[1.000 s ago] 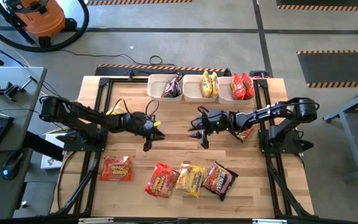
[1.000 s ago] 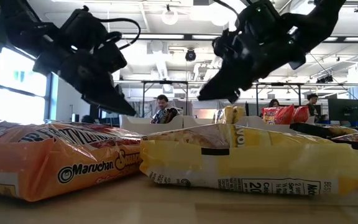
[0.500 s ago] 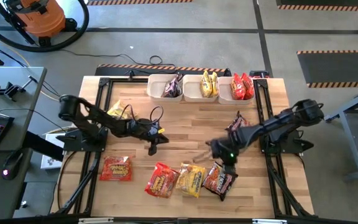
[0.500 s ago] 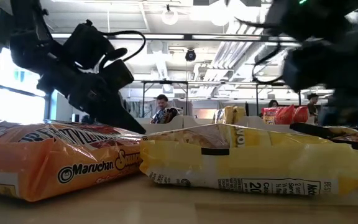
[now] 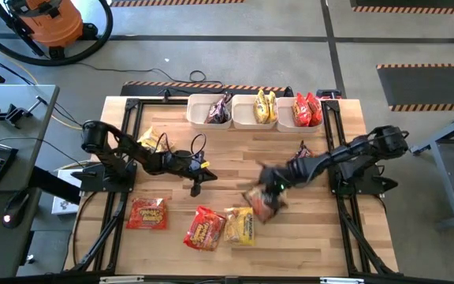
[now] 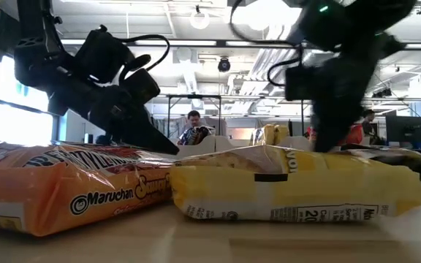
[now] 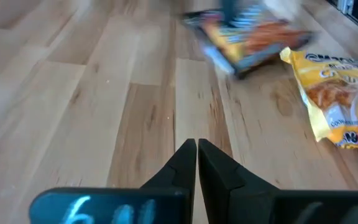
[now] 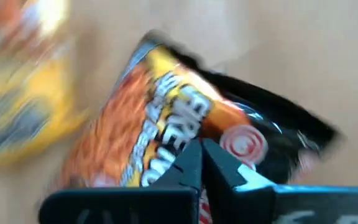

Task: Sort Maruchan noodles
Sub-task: Put the black noodle into the left white bin

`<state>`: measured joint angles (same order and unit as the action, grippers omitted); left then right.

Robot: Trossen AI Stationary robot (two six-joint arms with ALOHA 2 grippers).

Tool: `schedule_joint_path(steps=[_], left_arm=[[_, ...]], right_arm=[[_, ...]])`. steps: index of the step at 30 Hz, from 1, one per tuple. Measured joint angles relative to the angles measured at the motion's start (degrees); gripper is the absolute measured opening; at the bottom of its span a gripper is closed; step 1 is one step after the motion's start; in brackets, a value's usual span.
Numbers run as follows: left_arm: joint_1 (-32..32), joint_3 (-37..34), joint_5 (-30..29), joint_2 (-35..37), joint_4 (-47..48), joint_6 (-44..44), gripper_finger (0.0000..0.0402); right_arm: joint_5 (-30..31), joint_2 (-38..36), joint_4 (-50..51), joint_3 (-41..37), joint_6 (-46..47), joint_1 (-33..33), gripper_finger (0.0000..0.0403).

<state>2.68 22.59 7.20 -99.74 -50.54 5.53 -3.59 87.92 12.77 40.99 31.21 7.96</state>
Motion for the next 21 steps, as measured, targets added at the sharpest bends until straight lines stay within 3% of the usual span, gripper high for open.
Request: schedule_joint_path(steps=[2,5,10,12,17,21], left_arm=[[0.0,0.0,-0.9,0.0,0.1,1.4,0.0007],[0.0,0.0,-1.6,0.0,0.5,4.5,0.0007],[0.0,0.0,-1.6,0.0,0.9,8.3,0.0007],[0.2,0.0,-2.1,0.0,0.9,9.1,0.0007],[2.6,0.0,-2.3,0.1,0.1,10.7,0.0007],[5.4,0.0,-0.4,1.8,0.1,12.9,0.0007]], right_arm=[[2.8,-1.3,1.8,1.0,-1.6,-3.2,0.0000],[2.0,-5.4,7.8,3.0,-3.1,-6.0,0.0000],[1.8,-12.1,22.7,3.1,2.2,-4.7,0.0000],[2.2,-12.6,23.7,1.2,5.7,-3.8,0.0000],[1.1,-9.7,5.0,-4.9,8.7,-3.3,0.0000],[0.0,-4.5,-13.5,-6.2,5.0,-4.8,0.0000]])
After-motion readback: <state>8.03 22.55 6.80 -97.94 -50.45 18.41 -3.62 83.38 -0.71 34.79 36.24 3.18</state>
